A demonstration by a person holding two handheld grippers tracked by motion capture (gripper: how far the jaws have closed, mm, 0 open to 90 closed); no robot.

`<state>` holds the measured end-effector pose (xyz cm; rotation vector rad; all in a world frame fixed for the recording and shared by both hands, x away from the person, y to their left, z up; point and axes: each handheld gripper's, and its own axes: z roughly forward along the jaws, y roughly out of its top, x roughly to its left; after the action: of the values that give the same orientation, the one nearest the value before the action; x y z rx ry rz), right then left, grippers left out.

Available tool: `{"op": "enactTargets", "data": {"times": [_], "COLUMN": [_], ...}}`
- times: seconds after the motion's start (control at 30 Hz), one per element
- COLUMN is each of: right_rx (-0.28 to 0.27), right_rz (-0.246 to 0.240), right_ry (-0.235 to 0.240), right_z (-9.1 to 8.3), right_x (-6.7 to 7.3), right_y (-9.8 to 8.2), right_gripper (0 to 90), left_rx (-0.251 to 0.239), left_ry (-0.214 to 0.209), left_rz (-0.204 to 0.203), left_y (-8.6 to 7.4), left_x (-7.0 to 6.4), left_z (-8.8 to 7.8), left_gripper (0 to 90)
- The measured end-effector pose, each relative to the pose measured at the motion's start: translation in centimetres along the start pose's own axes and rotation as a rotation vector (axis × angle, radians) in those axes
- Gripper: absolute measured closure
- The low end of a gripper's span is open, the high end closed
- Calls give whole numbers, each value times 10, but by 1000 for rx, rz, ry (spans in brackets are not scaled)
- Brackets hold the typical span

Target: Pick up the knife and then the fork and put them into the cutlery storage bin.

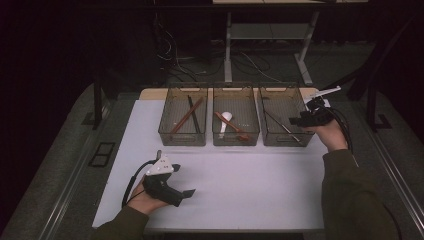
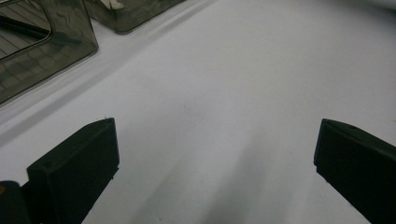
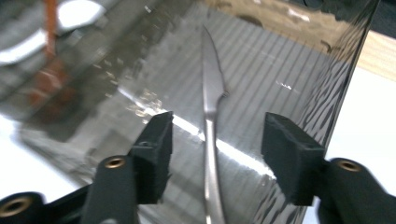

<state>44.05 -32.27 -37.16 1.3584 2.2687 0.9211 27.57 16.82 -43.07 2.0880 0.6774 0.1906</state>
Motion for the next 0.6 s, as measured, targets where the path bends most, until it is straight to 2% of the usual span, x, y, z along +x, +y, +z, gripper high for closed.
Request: {"op": "enactTargets", "data": {"times": [0.17, 0.23, 0.47, 0.53, 0.6], "right_rx": [-126, -155, -243, -249, -250], "right_rz": [3, 9, -19, -34, -44], "right_ry": [40, 63, 119, 151, 153], "right_z": [-25, -30, -41, -42, -42], "right_x": [12, 17, 45, 54, 62], "right_y": [-9, -13, -40, -49, -58], "right_gripper": [282, 244, 150, 145, 145], "left_rx": [9, 9, 23, 19, 18], "left_ry": [15, 18, 24, 22, 20], "left_rz": [0, -3, -4, -10, -15], "left_y": [1, 1, 2, 2, 2], "left_x": [0, 1, 2, 2, 1], "left_z": [-1, -1, -3, -3, -4], "left_gripper": [0, 0, 0, 0, 0]}}
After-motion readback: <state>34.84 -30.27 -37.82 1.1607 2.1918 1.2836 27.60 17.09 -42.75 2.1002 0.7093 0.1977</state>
